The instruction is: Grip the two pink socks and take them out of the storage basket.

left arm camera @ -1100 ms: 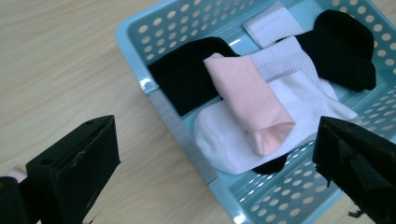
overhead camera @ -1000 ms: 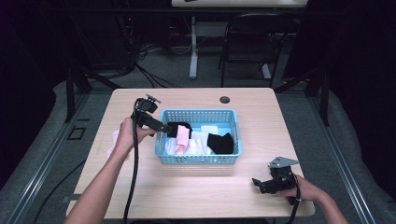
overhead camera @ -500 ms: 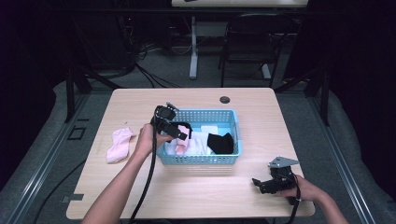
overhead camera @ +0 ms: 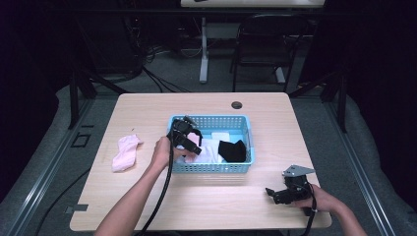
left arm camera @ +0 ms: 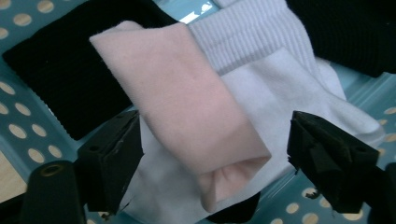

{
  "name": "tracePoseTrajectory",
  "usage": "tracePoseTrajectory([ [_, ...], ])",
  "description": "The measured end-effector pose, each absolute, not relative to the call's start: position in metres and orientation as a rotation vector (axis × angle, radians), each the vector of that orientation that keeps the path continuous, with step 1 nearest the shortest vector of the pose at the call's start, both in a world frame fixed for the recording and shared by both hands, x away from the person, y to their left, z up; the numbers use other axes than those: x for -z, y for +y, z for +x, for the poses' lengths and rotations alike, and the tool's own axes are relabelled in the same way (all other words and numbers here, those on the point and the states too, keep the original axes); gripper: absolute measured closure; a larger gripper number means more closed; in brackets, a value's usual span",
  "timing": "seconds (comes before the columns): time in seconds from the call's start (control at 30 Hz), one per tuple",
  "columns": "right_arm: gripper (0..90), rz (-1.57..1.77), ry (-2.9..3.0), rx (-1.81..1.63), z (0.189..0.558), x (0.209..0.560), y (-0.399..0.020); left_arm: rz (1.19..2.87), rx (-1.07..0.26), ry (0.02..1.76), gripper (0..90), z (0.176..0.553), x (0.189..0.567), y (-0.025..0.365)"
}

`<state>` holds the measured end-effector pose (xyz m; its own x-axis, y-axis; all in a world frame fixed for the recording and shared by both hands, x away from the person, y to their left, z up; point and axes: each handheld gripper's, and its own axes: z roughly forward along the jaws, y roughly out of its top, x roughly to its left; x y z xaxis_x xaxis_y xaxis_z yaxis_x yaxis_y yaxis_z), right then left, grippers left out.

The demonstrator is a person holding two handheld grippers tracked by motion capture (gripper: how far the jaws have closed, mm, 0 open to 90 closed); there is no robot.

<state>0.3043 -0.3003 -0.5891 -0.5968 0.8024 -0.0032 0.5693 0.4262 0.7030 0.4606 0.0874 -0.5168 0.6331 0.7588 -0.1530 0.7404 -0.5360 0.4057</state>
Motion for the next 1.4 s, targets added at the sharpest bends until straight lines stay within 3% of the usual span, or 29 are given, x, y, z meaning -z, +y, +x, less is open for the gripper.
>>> tracePoseTrajectory([
  [0.53,0.0,1.177,2.346,-0.962,0.304,0.589,-0.300,2.468,-0.018,1.214,56.4,0.462,0.523,0.091],
  [0.8,0.0,1.177,2.346,-0.962,0.304,0.589,-0.300,2.480,-0.018,1.209,79.9,0.461,0.523,0.090],
  [1.4,0.0,1.177,2.346,-0.962,0.304,0.589,-0.300,2.403,-0.088,1.110,83.8,0.456,0.486,0.103],
])
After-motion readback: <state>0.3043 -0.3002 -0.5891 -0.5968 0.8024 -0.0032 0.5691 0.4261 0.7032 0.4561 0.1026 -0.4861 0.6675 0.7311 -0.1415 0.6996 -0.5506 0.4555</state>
